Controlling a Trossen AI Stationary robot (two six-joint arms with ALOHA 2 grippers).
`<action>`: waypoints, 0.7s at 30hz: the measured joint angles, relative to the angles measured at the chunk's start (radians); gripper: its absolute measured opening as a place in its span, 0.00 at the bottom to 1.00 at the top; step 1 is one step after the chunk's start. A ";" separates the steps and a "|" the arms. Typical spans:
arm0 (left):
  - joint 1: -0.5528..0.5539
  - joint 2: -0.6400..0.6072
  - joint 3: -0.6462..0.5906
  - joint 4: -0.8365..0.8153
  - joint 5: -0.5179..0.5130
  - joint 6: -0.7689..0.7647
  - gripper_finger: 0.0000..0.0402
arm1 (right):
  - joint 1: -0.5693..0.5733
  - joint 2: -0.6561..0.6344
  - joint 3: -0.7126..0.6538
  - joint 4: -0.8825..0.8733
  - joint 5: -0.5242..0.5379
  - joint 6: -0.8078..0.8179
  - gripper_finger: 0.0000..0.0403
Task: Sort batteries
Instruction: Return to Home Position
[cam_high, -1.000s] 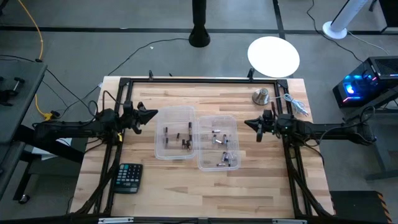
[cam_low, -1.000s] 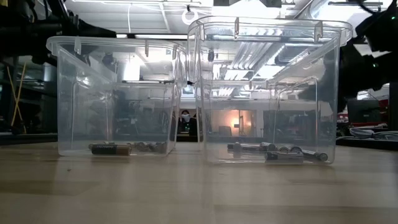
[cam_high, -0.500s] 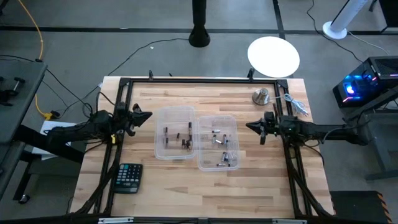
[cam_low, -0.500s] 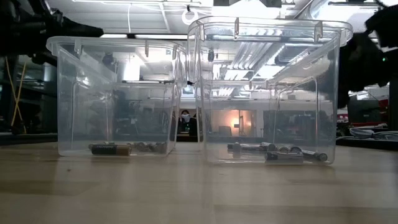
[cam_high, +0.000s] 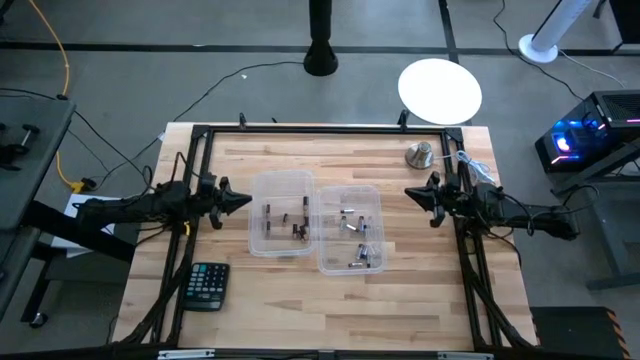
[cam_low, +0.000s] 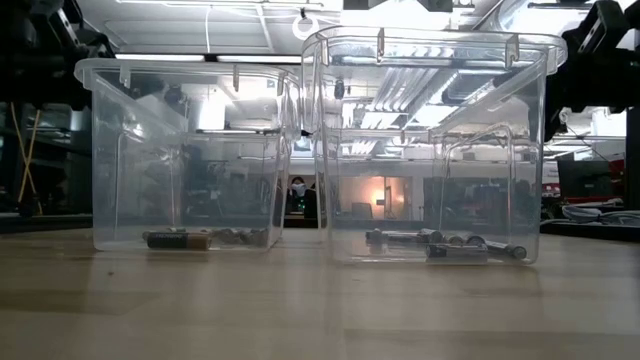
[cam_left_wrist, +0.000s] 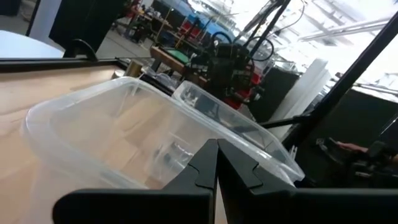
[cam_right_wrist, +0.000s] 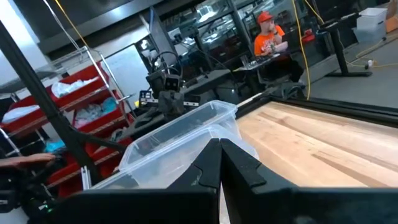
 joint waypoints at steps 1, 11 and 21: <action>0.000 0.001 0.000 0.000 -0.002 0.000 0.00 | 0.000 0.000 0.000 -0.003 0.000 0.000 0.00; -0.004 0.011 0.000 0.000 -0.005 0.000 0.00 | 0.000 0.008 0.000 -0.020 0.000 0.000 0.00; -0.004 0.011 0.000 0.000 -0.006 0.000 0.00 | 0.000 0.008 -0.001 -0.023 0.000 0.000 0.00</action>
